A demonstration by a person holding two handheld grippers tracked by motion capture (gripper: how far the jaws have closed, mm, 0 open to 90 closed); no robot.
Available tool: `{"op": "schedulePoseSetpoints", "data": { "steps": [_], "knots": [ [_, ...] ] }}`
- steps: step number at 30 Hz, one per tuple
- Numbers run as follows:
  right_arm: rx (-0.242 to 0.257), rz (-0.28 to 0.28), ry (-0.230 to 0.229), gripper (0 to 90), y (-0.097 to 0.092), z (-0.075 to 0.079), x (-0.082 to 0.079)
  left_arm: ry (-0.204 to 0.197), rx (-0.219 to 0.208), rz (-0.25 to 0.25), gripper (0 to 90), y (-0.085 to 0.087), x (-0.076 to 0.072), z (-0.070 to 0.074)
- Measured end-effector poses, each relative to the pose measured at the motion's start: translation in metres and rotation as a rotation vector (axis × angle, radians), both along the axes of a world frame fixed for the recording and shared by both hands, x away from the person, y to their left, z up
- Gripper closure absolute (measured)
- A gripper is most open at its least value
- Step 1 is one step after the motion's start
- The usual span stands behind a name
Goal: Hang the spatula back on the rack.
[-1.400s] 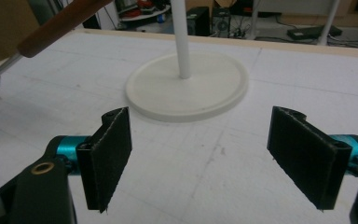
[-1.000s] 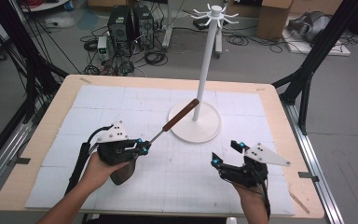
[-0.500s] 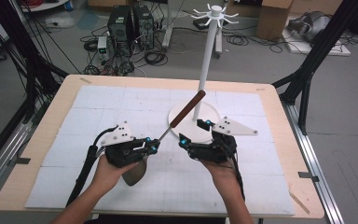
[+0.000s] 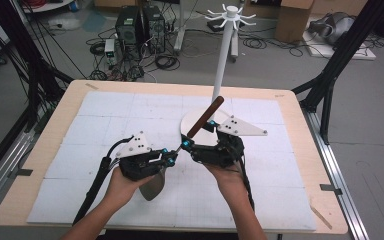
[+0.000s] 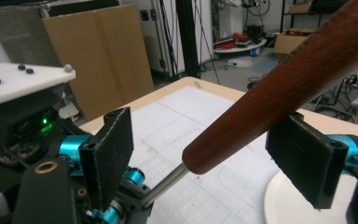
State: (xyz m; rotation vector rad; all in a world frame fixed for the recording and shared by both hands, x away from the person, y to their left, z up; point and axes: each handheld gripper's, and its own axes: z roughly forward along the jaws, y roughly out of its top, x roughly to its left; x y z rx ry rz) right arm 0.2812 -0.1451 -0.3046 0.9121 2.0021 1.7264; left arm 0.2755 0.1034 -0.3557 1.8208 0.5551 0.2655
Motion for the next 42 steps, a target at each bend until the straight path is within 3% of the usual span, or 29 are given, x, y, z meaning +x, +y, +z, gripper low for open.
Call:
{"op": "schedulePoseSetpoints", "data": {
  "steps": [8, 24, 42],
  "knots": [
    [-0.014, -0.009, 0.001, 28.8, 0.008, 0.004, 0.000, -0.008, -0.015, 0.010, 83.9, -0.002, -0.002, 0.002],
    [0.014, -0.035, 0.001, 60.6, 0.010, 0.008, -0.003, -0.023, -0.041, 0.020, 83.8, -0.005, -0.005, 0.003],
    [0.068, 0.011, 0.026, 67.5, 0.010, 0.009, -0.001, -0.029, -0.040, 0.026, 83.5, -0.008, -0.006, 0.002]
  ]
}}
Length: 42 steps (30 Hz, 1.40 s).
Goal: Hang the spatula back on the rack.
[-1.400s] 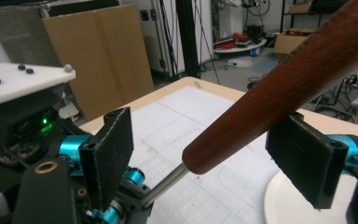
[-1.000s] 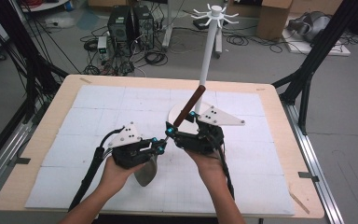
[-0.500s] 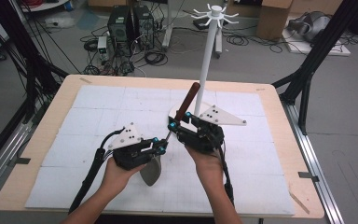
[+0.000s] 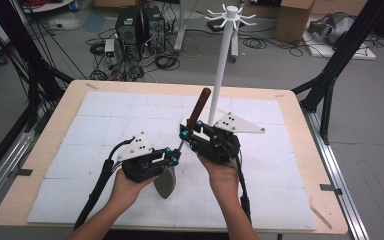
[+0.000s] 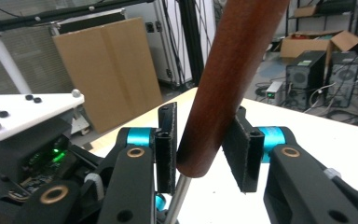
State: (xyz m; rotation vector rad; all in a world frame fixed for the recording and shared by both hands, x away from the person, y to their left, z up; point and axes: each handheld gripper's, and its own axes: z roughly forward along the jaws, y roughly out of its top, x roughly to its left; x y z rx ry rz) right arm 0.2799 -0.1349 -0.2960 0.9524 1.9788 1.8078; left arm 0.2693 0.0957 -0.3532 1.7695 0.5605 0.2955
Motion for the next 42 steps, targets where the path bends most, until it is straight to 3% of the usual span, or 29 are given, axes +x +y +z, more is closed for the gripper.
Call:
{"op": "schedulePoseSetpoints", "data": {
  "steps": [9, 25, 42],
  "knots": [
    [0.024, 0.036, 0.012, 69.2, -0.001, 0.001, 0.001, -0.008, -0.002, -0.005, 83.6, 0.001, 0.000, 0.001],
    [0.009, 0.139, -0.041, 70.6, -0.003, 0.007, 0.000, -0.033, -0.020, -0.029, 83.6, 0.001, -0.003, 0.001],
    [0.025, 0.268, -0.054, 72.8, -0.005, 0.013, 0.002, -0.058, -0.042, -0.058, 83.5, 0.003, -0.006, 0.003]
  ]
}}
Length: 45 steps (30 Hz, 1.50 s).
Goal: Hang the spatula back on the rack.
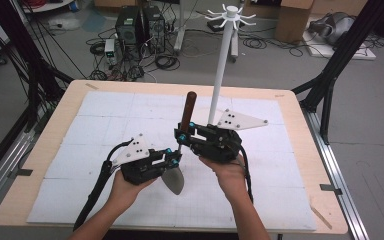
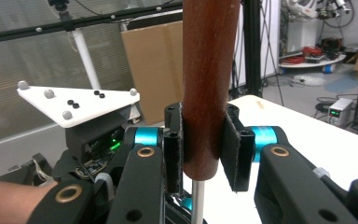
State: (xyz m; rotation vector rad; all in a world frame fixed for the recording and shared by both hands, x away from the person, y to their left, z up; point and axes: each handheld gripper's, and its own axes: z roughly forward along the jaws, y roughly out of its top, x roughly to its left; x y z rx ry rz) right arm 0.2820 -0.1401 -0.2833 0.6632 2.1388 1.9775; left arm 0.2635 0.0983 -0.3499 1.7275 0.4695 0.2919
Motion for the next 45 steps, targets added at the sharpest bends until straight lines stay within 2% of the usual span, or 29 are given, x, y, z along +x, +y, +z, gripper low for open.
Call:
{"op": "schedulePoseSetpoints", "data": {
  "steps": [5, 7, 10, 14, 16, 20, 23, 25, 28, 34, 36, 39, 45],
  "knots": [
    [-0.007, 0.026, -0.008, 73.0, -0.001, 0.002, 0.002, -0.007, -0.006, -0.003, 83.0, 0.001, 0.000, 0.001],
    [-0.016, 0.050, -0.010, 73.2, -0.002, 0.004, 0.004, -0.008, -0.025, -0.019, 81.0, 0.004, 0.000, 0.002],
    [-0.029, 0.072, -0.015, 73.2, -0.005, 0.007, 0.009, -0.003, -0.048, -0.023, 65.7, 0.010, 0.001, 0.005],
    [-0.018, 0.120, 0.017, 73.3, -0.011, 0.010, 0.018, -0.019, -0.051, -0.010, 49.9, 0.025, 0.002, 0.005],
    [-0.013, 0.138, 0.021, 73.3, -0.014, 0.012, 0.022, -0.016, -0.065, -0.001, 44.7, 0.034, 0.003, 0.004],
    [-0.020, 0.173, 0.029, 73.3, -0.019, 0.017, 0.028, -0.027, -0.055, 0.007, 38.5, 0.053, 0.004, 0.002],
    [-0.033, 0.178, 0.020, 73.3, -0.021, 0.024, 0.033, -0.030, -0.046, 0.021, 32.2, 0.068, 0.005, -0.003],
    [-0.040, 0.173, 0.017, 73.2, -0.023, 0.030, 0.037, -0.014, -0.056, 0.040, 30.0, 0.077, 0.006, -0.007],
    [-0.053, 0.161, 0.009, 73.3, -0.025, 0.040, 0.044, -0.009, -0.030, 0.103, 18.1, 0.088, 0.008, -0.013],
    [-0.056, 0.136, -0.002, 73.3, -0.029, 0.058, 0.061, -0.020, -0.031, 0.121, 18.2, 0.100, 0.007, -0.026],
    [-0.073, 0.123, -0.004, 73.3, -0.029, 0.063, 0.068, -0.016, -0.030, 0.131, 18.2, 0.102, 0.007, -0.029],
    [-0.087, 0.103, -0.001, 73.3, -0.031, 0.072, 0.076, -0.020, -0.019, 0.137, 18.3, 0.104, 0.008, -0.031],
    [-0.077, 0.056, 0.004, 73.3, -0.040, 0.085, 0.092, -0.018, -0.016, 0.142, 18.8, 0.106, 0.008, -0.033]
  ]
}}
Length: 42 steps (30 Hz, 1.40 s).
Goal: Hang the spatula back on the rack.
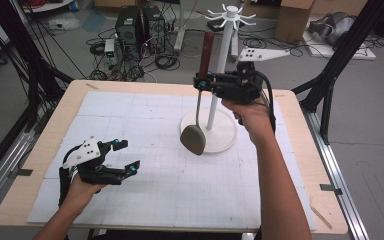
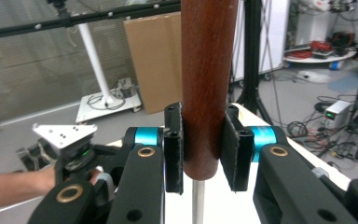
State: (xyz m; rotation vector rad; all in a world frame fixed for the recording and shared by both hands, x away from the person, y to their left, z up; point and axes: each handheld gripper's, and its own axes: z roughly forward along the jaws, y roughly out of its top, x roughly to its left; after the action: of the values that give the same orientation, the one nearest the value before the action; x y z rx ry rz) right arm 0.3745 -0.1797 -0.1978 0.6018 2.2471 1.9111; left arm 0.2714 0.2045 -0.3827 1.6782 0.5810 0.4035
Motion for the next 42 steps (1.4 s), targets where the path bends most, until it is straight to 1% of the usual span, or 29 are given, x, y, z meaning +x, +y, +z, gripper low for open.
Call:
{"op": "schedulePoseSetpoints", "data": {
  "steps": [3, 8, 13, 18, 20, 23, 29, 34, 37, 39, 42],
  "knots": [
    [0.003, -0.020, -0.001, 73.3, -0.005, 0.004, 0.006, 0.002, 0.001, -0.003, 19.0, 0.001, 0.000, 0.000],
    [0.008, -0.025, 0.016, 73.4, -0.009, 0.009, 0.015, 0.006, -0.004, 0.002, 19.2, 0.001, 0.000, -0.001],
    [-0.001, -0.035, 0.025, 73.4, -0.010, 0.014, 0.023, -0.001, 0.001, 0.014, 19.4, 0.000, 0.000, -0.002],
    [-0.001, -0.060, 0.050, 73.3, -0.015, 0.012, 0.031, -0.002, -0.003, 0.016, 19.5, 0.001, 0.000, -0.002],
    [-0.003, -0.070, 0.056, 73.3, -0.018, 0.010, 0.035, 0.003, -0.007, 0.016, 19.6, 0.001, 0.000, -0.002],
    [-0.001, -0.083, 0.065, 73.3, -0.020, 0.009, 0.038, 0.002, -0.004, 0.015, 19.7, 0.000, 0.000, -0.003],
    [-0.007, -0.090, 0.063, 73.3, -0.020, 0.007, 0.042, 0.007, 0.003, 0.006, 19.7, 0.000, 0.001, -0.003],
    [0.004, -0.092, 0.063, 73.3, -0.020, 0.006, 0.044, 0.007, 0.000, 0.005, 19.8, 0.000, 0.001, -0.003],
    [0.010, -0.105, 0.070, 73.3, -0.022, 0.006, 0.045, 0.006, 0.004, 0.003, 19.8, 0.000, 0.001, -0.003],
    [0.008, -0.118, 0.069, 73.3, -0.023, 0.006, 0.046, 0.007, 0.003, 0.002, 19.8, 0.000, 0.001, -0.003],
    [0.000, -0.121, 0.064, 73.2, -0.023, 0.006, 0.045, 0.008, 0.003, 0.003, 19.9, 0.000, 0.001, -0.003]
  ]
}}
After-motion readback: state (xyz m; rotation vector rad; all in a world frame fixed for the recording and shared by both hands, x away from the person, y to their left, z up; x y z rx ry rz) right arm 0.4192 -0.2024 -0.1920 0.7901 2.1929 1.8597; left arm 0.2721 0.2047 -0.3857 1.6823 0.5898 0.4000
